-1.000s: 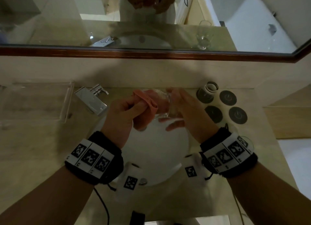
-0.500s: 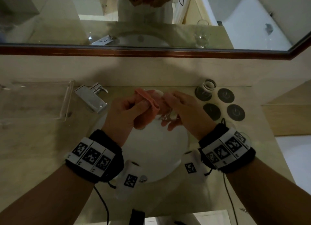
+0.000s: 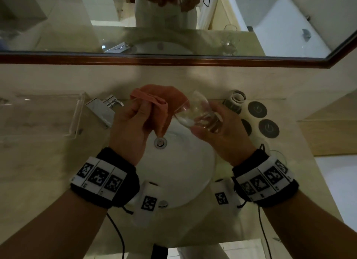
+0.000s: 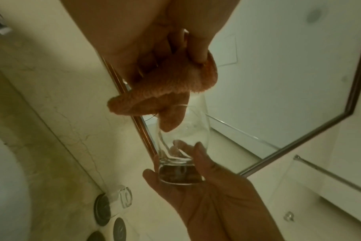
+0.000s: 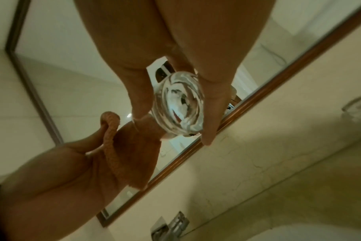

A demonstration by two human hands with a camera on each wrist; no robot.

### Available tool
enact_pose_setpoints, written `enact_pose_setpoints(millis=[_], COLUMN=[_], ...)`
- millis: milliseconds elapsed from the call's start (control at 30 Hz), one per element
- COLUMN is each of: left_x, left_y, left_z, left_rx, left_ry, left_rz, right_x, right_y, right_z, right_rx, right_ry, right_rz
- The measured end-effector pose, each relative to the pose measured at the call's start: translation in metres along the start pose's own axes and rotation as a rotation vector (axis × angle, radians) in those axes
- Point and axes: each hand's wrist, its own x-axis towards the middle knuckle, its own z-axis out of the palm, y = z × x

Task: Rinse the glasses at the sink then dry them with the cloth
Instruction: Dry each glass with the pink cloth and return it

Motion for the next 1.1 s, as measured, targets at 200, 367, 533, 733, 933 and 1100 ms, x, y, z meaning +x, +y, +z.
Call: enact_pose_setpoints(millis=[200,367,533,733,933,1100], left_x=[0.001,0.001,0.006,0.004,0.003,0.005], left_y=[0.009,0.011,0.014,0.001,0.000,0.006], left_z=[0.010,0.016,0.012,0.016,0.018,0.017], left_rx=[-0.124,-0.158,-0.186,-0.062,0.034,0.086], left_ry=[0.020,0.053,0.117,-0.098,-0.220,-0.241], left_rz=[-0.010,-0.008,0.025,-0.010,0.019,0.066], right_x=[-0.001,-0.004,-0.005,0.003,0.009,0.006], right_y=[-0.001,0.002,0.000,-0.009,-0.009,-0.009], right_z=[0.006,0.009,0.010,0.010,0.014,0.011], right_rx=[0.176,0.334,0.492,0.470,0.271,0.334], right_ry=[0.141,0.163,0.279,0.175,0.115,0.000], right_rz=[-0.042,-0.060,-0.109,-0.190,-0.170,-0.148])
